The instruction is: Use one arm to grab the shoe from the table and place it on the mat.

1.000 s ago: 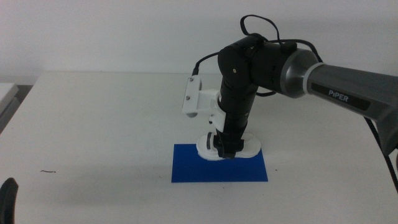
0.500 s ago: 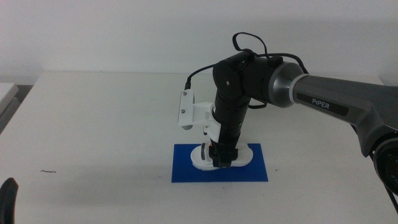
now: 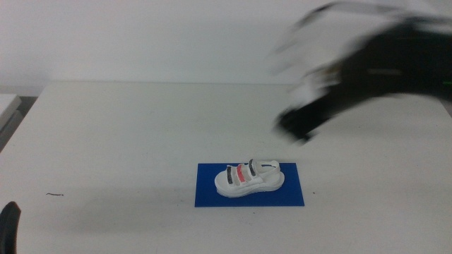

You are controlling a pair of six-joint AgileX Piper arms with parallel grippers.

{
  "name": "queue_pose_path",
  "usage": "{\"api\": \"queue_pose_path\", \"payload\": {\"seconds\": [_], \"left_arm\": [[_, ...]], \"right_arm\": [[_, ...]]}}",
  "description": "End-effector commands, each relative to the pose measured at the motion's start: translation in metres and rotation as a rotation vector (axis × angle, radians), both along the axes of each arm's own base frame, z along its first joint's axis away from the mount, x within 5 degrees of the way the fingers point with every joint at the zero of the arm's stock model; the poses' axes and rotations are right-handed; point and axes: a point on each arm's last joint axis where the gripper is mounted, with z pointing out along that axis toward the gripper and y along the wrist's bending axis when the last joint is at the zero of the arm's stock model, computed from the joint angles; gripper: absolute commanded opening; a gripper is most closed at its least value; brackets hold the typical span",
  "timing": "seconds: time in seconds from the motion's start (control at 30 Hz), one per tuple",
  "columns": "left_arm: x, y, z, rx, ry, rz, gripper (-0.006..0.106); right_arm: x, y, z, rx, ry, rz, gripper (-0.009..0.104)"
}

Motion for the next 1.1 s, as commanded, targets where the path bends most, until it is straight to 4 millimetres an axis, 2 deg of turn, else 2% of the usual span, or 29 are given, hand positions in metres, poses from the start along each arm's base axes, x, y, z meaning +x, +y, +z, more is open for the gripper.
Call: {"api": "queue_pose_path", "payload": {"seconds": [0.0, 0.07, 0.17, 0.3, 0.43, 0.6, 0.77, 0.87, 1.07], "left_arm": [[0.000, 0.000, 0.001, -0.005, -0.007, -0.002, 0.094], [0.000, 0.000, 0.001, -0.005, -0.007, -0.002, 0.094], [0.000, 0.000, 0.001, -0.005, -0.007, -0.002, 0.094], [0.000, 0.000, 0.001, -0.005, -0.007, -0.002, 0.094], [0.000, 0.000, 0.001, -0.005, -0.007, -0.002, 0.094], [0.000, 0.000, 0.001, -0.005, -0.007, -0.002, 0.094], [0.000, 0.000, 0.001, -0.005, -0.007, -0.002, 0.094], [0.000, 0.000, 0.001, -0.005, -0.007, -0.002, 0.094], [0.000, 0.000, 0.001, -0.005, -0.007, -0.002, 0.094]], "right_arm": [[-0.031, -0.055, 0.029, 0.209, -0.137, -0.262, 0.072], [-0.065, -0.097, 0.030, 0.323, -0.195, -0.403, 0.072], [-0.113, -0.144, 0.014, 0.373, -0.298, -0.509, 0.072], [-0.165, -0.177, -0.007, 0.415, -0.410, -0.634, 0.072], [-0.207, -0.185, -0.032, 0.439, -0.482, -0.671, 0.072], [-0.239, -0.185, -0.061, 0.501, -0.551, -0.667, 0.072], [-0.258, -0.185, -0.093, 0.536, -0.602, -0.660, 0.072], [-0.264, -0.185, -0.094, 0.558, -0.657, -0.647, 0.072], [-0.265, -0.185, -0.097, 0.541, -0.628, -0.654, 0.072]]}}
